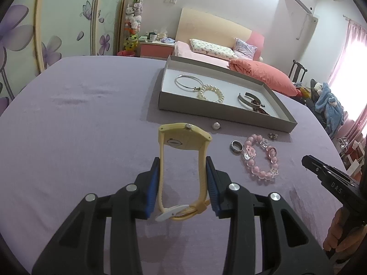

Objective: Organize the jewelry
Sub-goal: 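Carry the watch and pearl earring into the gray tray and open both tools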

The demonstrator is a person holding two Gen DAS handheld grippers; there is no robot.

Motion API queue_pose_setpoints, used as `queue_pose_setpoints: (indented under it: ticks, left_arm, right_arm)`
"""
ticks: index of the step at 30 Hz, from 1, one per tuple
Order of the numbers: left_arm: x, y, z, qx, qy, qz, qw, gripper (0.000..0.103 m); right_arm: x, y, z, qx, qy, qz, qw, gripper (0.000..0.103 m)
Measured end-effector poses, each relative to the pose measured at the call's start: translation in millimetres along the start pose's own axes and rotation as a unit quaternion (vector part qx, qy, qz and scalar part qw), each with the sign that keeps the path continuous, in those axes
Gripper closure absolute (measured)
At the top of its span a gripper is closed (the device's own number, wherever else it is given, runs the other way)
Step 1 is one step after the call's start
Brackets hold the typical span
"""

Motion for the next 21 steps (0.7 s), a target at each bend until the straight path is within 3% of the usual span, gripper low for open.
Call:
queue_pose_setpoints:
  ticks: [5,21]
  left_arm:
    - [1.6,3.8,4.8,0.009,-0.006,-0.001,0.9999,0.065]
    - [22.5,54.2,55.7,0.132,-0.017,-0.027,0.9908,0.065]
  right_arm:
    - [0.9,4.3,8.1,0.017,-0.001,0.003,1.0,0.089]
    - [-12.8,62.7,76.6,0.185,-0.009,0.042,0.982,0.089]
Point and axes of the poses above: each gripper's, at about its wrist camera, not at the fingertips, and z roughly against the way its jaws point, x to its right, y to its top, the point moved 7 cm from there along -z, roughly the way its jaws point, and after that the axes turned 11 degrees about -x, right-handed, at the moved point
